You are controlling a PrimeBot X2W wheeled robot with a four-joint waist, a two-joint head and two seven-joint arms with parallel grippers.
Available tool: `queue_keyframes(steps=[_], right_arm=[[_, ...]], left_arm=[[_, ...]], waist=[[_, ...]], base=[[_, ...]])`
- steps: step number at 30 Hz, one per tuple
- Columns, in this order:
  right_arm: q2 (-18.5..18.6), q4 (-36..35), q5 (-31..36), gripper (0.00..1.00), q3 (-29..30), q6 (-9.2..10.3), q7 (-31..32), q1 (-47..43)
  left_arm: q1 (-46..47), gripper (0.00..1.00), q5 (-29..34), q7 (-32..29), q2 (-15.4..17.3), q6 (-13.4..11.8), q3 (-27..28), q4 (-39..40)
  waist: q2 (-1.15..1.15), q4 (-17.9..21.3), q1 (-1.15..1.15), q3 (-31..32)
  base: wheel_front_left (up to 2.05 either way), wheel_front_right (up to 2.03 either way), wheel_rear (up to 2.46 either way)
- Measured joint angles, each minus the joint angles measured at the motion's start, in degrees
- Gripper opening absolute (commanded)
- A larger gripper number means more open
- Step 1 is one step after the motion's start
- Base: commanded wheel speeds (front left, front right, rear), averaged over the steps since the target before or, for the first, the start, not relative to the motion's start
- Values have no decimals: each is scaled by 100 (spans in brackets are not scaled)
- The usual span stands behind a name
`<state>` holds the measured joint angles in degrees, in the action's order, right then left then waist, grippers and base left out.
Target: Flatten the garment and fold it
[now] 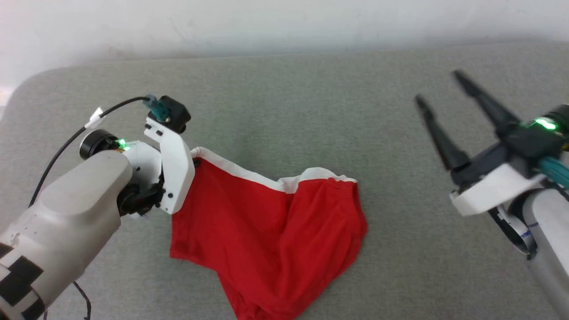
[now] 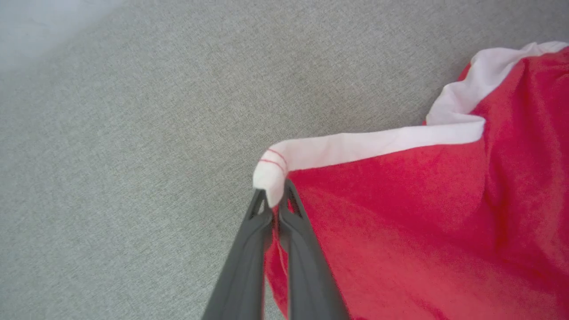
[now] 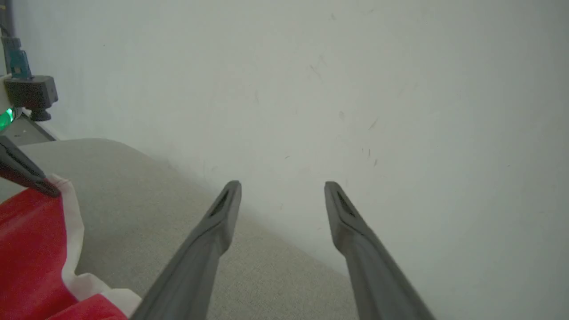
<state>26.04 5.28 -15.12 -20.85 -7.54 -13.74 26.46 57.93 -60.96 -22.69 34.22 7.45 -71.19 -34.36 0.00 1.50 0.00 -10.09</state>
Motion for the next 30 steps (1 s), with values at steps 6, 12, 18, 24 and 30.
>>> queue_keyframes(steps=[6, 12, 18, 24, 30], right_arm=[[1182, 310, -1618, 100, -2371, -1, 1748, 1181], [1489, 475, -3370, 100, -4062, 0, 3704, 2309], [1304, 1202, -3914, 100, -4849, 0, 4141, 2972], [991, 1891, -4029, 100, -5175, 0, 3891, 2890], [876, 2046, -3930, 88, -5100, 1, 3862, 2661]], left_arm=[[-151, 0, -4, 205, 101, 1, -22, 261], [-163, 0, 23, 304, 51, -10, -21, 411], [-135, 0, 66, 410, -131, -11, -10, 448], [-41, 0, 115, 515, -261, -11, -15, 414], [-26, 0, 112, 620, -332, -10, -24, 286]], waist=[[0, -293, 0, 135], [0, -575, 0, 100], [0, -804, 0, -91], [0, -996, 1, -381], [0, -1115, 0, -590]], base=[[0, 0, 0], [0, 0, 0], [0, 0, 0], [0, 0, 0], [0, 0, 0]])
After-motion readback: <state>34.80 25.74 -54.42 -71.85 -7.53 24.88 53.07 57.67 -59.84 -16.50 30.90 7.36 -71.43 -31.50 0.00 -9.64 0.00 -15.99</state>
